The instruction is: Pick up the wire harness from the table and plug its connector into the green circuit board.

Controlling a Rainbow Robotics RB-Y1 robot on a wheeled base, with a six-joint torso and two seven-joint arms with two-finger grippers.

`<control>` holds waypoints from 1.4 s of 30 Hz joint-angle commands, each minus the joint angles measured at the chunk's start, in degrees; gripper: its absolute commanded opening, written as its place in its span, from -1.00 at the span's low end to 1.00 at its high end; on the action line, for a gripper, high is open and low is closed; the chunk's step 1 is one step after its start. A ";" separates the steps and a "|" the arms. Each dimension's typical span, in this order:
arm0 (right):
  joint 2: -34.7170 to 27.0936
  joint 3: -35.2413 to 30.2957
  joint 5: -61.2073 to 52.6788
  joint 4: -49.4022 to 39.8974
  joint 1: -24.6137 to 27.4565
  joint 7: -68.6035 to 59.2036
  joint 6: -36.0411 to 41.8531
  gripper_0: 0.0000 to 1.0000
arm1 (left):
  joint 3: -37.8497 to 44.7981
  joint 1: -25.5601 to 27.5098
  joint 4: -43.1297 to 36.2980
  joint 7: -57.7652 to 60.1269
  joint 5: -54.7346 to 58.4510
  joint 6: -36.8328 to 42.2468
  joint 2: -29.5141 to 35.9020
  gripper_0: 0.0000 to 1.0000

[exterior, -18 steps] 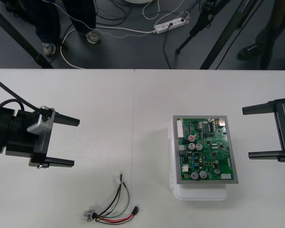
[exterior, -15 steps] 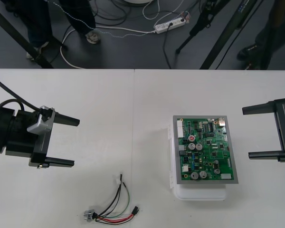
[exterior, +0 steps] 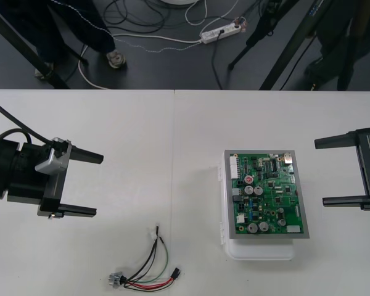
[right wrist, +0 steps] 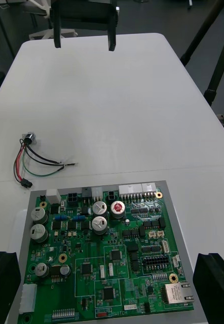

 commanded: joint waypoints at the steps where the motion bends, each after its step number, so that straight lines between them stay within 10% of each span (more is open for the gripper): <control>1: -1.51 -1.51 -0.89 0.01 0.78 0.17 -0.42 1.00 | 0.74 0.85 -1.81 -3.26 -0.03 2.01 -0.70 1.00; 42: -1.51 -1.51 -0.89 0.01 0.78 0.17 -0.42 1.00 | 0.74 0.85 -1.81 -3.26 -0.03 2.01 -0.70 1.00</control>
